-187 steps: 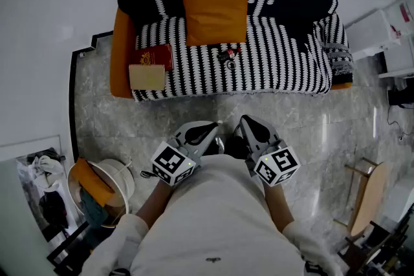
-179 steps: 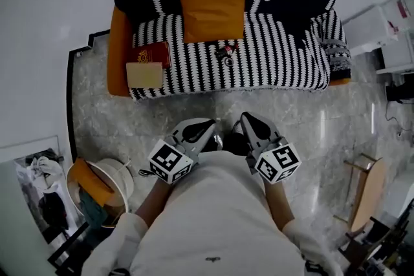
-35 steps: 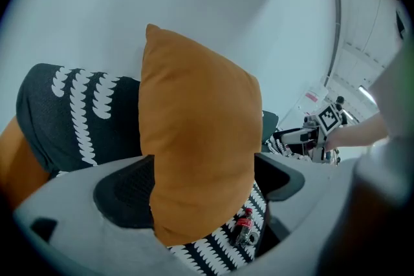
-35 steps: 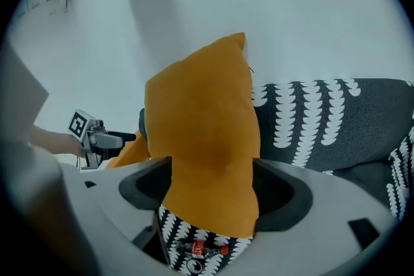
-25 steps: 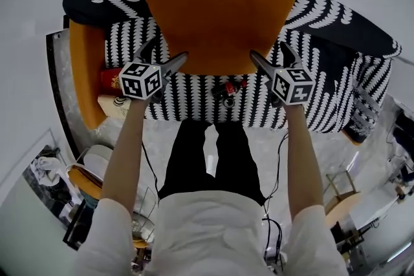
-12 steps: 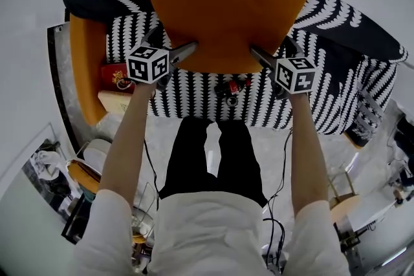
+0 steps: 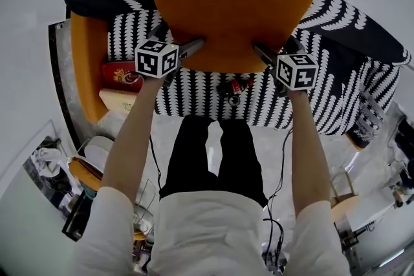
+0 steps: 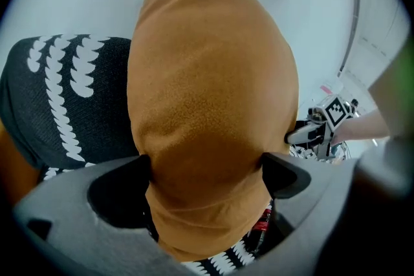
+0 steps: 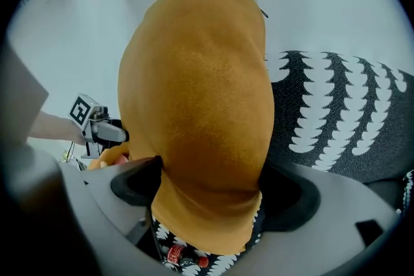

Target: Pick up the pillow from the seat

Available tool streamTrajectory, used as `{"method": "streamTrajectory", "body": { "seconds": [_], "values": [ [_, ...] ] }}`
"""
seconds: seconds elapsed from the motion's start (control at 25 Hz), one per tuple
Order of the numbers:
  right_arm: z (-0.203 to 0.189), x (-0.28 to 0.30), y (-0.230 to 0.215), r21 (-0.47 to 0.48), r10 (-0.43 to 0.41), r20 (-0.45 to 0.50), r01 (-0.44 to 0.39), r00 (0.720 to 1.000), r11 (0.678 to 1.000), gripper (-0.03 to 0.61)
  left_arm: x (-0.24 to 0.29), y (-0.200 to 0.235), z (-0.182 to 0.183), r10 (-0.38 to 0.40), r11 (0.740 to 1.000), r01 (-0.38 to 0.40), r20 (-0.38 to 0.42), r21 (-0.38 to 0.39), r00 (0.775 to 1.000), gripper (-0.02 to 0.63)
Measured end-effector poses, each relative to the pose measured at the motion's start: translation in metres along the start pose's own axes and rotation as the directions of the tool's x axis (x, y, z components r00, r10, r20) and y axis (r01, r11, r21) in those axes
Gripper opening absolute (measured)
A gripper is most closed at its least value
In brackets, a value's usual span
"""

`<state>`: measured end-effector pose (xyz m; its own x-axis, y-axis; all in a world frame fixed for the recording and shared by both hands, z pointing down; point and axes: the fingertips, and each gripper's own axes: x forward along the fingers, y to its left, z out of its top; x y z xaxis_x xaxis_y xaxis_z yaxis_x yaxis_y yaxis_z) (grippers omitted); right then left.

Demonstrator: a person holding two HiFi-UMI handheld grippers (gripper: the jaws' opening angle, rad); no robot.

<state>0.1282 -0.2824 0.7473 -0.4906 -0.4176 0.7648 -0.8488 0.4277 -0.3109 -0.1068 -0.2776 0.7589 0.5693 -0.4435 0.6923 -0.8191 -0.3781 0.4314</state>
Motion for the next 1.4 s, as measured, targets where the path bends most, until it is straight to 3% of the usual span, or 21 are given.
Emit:
{"method": "streamTrajectory", "body": {
  "seconds": [0.2, 0.44, 0.72, 1.4],
  "values": [
    [0.0, -0.006, 0.003, 0.0, -0.004, 0.014, 0.004, 1.0, 1.0, 0.462, -0.003, -0.007, 0.002, -0.014, 1.0, 0.014, 0.003, 0.016, 1.0, 0.501],
    [-0.001, -0.012, 0.018, 0.005, 0.021, 0.022, -0.021, 1.0, 1.0, 0.317, -0.009, -0.012, 0.003, -0.013, 1.0, 0.012, 0.029, 0.012, 1.0, 0.403],
    [-0.002, -0.021, 0.03, -0.007, 0.006, 0.035, -0.006, 0.999, 1.0, 0.247, -0.023, -0.019, 0.004, -0.008, 1.0, 0.007, 0.044, 0.018, 0.999, 0.332],
    [0.022, -0.102, 0.064, -0.013, -0.012, 0.137, 0.014, 0.991, 1.0, 0.233, -0.094, -0.074, 0.033, 0.009, 1.0, -0.012, 0.15, 0.019, 0.989, 0.281]
  ]
}}
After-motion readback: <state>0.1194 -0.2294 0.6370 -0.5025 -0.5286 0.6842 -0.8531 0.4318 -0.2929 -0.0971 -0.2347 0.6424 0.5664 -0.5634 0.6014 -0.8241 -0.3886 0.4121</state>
